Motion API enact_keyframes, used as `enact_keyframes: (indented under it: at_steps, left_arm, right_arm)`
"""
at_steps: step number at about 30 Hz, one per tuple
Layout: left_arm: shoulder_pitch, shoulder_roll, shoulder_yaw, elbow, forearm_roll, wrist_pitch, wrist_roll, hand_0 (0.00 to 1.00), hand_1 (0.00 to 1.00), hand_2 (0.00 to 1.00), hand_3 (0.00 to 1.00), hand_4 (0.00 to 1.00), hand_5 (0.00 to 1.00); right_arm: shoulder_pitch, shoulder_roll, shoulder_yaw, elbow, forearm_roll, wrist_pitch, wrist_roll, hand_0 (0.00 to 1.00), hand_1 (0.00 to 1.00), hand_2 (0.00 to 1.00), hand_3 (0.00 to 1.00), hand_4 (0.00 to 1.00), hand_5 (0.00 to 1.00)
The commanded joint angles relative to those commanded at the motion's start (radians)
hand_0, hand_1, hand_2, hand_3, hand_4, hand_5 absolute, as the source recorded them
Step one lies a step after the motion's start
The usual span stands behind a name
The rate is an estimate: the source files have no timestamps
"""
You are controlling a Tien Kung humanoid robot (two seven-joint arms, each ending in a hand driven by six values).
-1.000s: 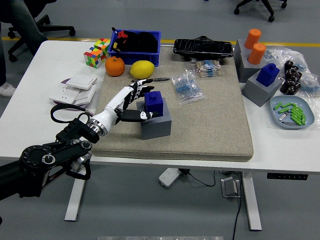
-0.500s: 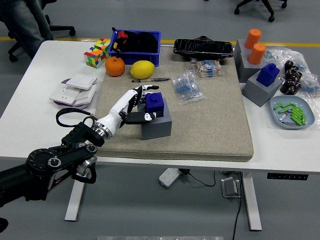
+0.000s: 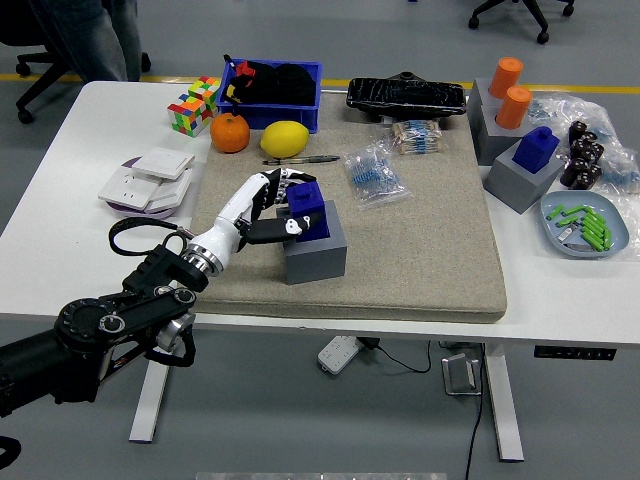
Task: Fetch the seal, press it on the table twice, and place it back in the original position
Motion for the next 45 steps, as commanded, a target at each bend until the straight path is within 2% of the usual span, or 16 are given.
enact_keyframes:
  at_steps: [8,12,15,18,21,24,27,31,37,45]
  left_arm:
    - [0.004,0.001,-0.008,0.000,-0.006,0.006,-0.014,0.658,0.519,0.477,0.603,0.639,0.002]
    - [0.002,0.010,-0.027,-0.009,-0.003,0.006,-0.019,0.658,0.518,0.475,0.601,0.631,0.002]
    - [0.000,0.028,-0.052,-0.028,0.005,0.006,-0.020,0.656,0.514,0.474,0.601,0.616,0.002]
    - [0.006,0.064,-0.113,-0.070,0.022,0.009,-0.027,0.656,0.514,0.474,0.601,0.616,0.002]
    - [0.012,0.090,-0.150,-0.083,0.030,0.014,-0.033,0.654,0.515,0.473,0.599,0.615,0.002]
    - [0.012,0.115,-0.151,-0.044,0.026,0.016,-0.032,0.654,0.515,0.473,0.599,0.615,0.002]
    - [0.016,0.124,-0.126,0.017,0.007,0.012,-0.032,0.654,0.514,0.472,0.599,0.618,0.002]
    - [0.031,0.119,-0.088,0.097,-0.028,0.003,-0.028,0.654,0.514,0.472,0.599,0.618,0.002]
    - [0.049,0.087,-0.022,0.185,-0.083,-0.009,-0.025,0.655,0.515,0.473,0.600,0.618,0.002]
    - [0.059,0.050,0.032,0.250,-0.132,-0.021,-0.020,0.657,0.515,0.472,0.599,0.616,0.002]
  right_arm:
    - [0.000,0.000,-0.006,0.000,0.002,0.000,0.001,0.721,0.679,0.644,0.612,0.711,0.513]
    - [0.001,-0.001,-0.006,0.000,0.002,0.000,0.000,0.721,0.679,0.644,0.612,0.711,0.514]
    - [0.001,-0.001,-0.006,0.000,0.002,0.000,0.000,0.721,0.679,0.644,0.612,0.711,0.513]
    - [0.001,-0.002,-0.004,0.000,0.001,0.000,0.000,0.721,0.679,0.644,0.612,0.711,0.513]
    - [0.000,-0.001,-0.004,0.000,0.000,0.000,0.000,0.721,0.679,0.644,0.612,0.711,0.514]
    - [-0.003,0.000,-0.004,0.000,-0.001,0.000,0.001,0.721,0.679,0.644,0.612,0.711,0.514]
    - [-0.004,0.000,-0.001,0.001,-0.001,-0.001,0.001,0.721,0.679,0.644,0.612,0.711,0.513]
    - [-0.007,0.002,0.001,0.000,-0.002,-0.001,0.002,0.721,0.679,0.644,0.612,0.711,0.513]
    - [-0.005,0.006,0.004,0.001,-0.002,-0.001,0.002,0.721,0.679,0.644,0.612,0.711,0.513]
    - [-0.004,0.006,0.005,0.001,-0.002,-0.001,0.001,0.721,0.678,0.644,0.612,0.711,0.513]
